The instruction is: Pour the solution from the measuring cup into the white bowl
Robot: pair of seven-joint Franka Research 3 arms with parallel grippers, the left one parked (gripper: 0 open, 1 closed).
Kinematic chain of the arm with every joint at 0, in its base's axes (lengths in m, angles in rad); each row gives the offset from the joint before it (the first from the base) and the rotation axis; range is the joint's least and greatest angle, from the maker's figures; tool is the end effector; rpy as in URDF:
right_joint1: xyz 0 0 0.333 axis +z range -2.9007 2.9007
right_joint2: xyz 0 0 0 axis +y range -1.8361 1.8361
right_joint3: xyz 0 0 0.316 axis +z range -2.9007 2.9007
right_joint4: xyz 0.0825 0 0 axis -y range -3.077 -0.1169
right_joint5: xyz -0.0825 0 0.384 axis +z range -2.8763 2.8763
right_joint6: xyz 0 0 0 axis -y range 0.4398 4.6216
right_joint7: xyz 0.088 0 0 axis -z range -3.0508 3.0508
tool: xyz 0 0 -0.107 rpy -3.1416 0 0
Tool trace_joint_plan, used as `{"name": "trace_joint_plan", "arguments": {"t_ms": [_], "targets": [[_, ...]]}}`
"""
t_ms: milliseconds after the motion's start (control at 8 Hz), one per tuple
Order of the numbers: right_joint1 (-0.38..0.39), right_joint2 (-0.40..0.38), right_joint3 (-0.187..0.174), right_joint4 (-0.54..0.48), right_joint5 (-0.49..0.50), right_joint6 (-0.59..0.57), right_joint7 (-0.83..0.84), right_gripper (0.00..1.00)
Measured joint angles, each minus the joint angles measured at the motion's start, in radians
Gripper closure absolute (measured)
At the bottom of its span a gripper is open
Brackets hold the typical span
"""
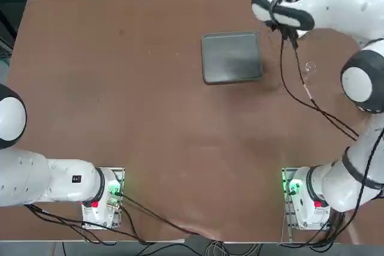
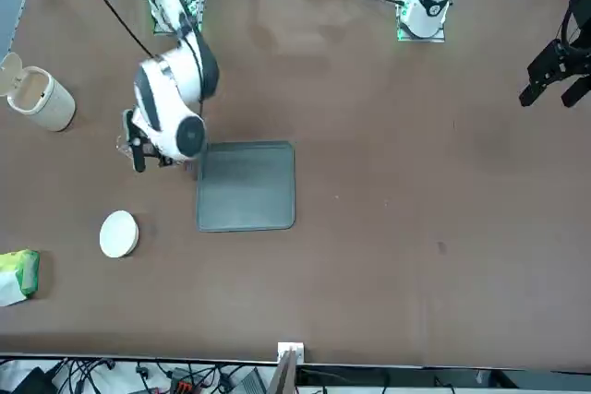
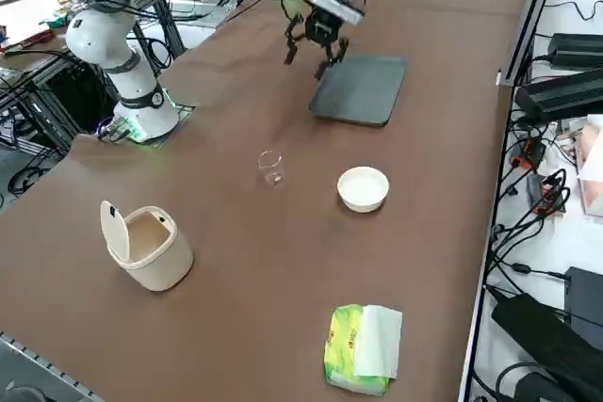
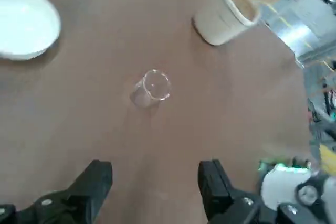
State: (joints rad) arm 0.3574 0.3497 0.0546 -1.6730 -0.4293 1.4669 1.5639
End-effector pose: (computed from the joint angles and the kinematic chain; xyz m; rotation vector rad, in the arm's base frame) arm 0.5610 0.1896 0.3796 2.1152 -1.2560 0.0524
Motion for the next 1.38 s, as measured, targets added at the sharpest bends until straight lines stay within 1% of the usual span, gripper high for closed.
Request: {"name": "trace_joint_plan", "arguments": {"t_ms": [250, 375, 625, 750, 875, 1000, 1125, 1250, 1375], "targets": [[-0.060, -0.108, -0.005, 0.016, 0.060, -0.003, -0.355, 0.00], [-0.109, -0.154, -0.007, 0.031, 0.107, -0.004, -0.549, 0.00], [-0.251, -0.231, -0.010, 0.059, 0.231, -0.005, -0.944, 0.00], [-0.318, -0.253, -0.013, 0.064, 0.290, -0.005, -1.132, 0.00], [-0.367, -0.265, -0.015, 0.066, 0.346, -0.004, -1.302, 0.00], [-0.395, -0.272, -0.016, 0.070, 0.385, 0.011, -1.426, 0.00], [-0.402, -0.281, -0.021, 0.074, 0.401, 0.042, -1.524, 0.00], [-0.401, -0.296, -0.031, 0.077, 0.413, 0.068, -1.587, 0.00], [-0.392, -0.318, -0.048, 0.079, 0.429, 0.072, -1.617, 0.00]]}}
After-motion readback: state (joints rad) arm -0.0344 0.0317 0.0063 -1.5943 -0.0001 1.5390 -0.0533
